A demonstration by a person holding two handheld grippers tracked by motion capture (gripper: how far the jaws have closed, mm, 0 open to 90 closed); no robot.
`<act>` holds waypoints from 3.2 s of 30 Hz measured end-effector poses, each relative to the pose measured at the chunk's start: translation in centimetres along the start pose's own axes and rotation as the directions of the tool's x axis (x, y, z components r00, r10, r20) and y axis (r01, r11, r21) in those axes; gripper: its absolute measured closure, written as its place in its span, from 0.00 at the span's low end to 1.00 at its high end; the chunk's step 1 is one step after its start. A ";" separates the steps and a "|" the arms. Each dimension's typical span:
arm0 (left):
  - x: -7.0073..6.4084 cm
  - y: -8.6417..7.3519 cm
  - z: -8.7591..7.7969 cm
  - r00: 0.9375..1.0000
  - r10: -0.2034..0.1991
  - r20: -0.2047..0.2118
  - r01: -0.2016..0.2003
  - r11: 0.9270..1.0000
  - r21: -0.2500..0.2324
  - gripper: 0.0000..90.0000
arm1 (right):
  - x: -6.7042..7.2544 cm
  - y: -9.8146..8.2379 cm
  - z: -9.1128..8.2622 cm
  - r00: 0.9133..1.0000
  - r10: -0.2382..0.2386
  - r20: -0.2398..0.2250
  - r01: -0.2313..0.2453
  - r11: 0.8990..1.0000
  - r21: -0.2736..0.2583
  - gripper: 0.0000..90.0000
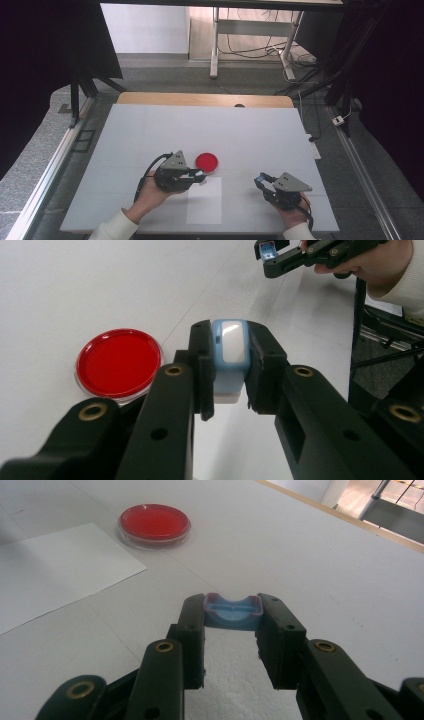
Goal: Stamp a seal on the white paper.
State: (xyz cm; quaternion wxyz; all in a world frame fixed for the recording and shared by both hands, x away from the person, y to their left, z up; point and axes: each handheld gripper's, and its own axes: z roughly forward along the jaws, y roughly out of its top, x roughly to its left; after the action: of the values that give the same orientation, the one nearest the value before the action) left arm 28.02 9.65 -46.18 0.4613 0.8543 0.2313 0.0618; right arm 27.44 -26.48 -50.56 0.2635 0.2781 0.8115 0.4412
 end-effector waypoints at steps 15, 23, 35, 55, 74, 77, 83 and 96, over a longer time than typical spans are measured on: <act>-0.9 -1.1 1.2 1.000 0.007 0.018 -0.008 0.999 0.033 0.84 | 0.0 0.0 0.0 1.000 0.000 0.001 0.000 1.000 0.001 0.72; -1.1 -1.6 2.1 0.999 0.042 0.001 -0.042 0.998 0.039 0.84 | 0.1 0.0 0.1 1.000 -0.003 -0.001 0.003 1.000 0.005 0.72; -0.8 -2.4 3.8 0.999 0.033 -0.008 -0.032 0.997 0.066 0.84 | 0.1 0.0 0.1 1.000 -0.006 0.001 0.006 1.000 0.007 0.72; -0.8 -3.1 4.8 1.000 0.029 -0.004 -0.029 0.994 0.103 0.84 | 0.1 0.0 0.2 1.000 -0.007 0.000 0.007 1.000 0.009 0.72; -0.9 -3.2 5.1 0.999 0.038 -0.009 -0.037 0.991 0.126 0.84 | 0.1 0.0 0.2 1.000 -0.009 0.000 0.009 1.000 0.009 0.72; -0.9 -3.2 5.1 0.999 0.040 -0.008 -0.039 0.991 0.126 0.84 | 0.1 0.0 0.2 1.000 -0.008 0.000 0.008 1.000 0.009 0.72; -1.0 -3.2 5.2 0.999 0.047 -0.008 -0.046 0.990 0.131 0.84 | 0.1 -0.1 0.2 1.000 -0.008 0.000 0.008 1.000 0.009 0.72; -1.1 -2.9 5.4 0.998 0.063 -0.013 -0.060 0.984 0.170 0.84 | 0.2 0.0 0.2 1.000 -0.009 -0.001 0.009 1.000 0.012 0.72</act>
State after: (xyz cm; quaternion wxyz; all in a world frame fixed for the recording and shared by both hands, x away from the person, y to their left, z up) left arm 27.81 6.43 -51.43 0.3828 0.8966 0.2133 0.0639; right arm 27.48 -26.25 -50.74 0.2637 0.2757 0.8154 0.4353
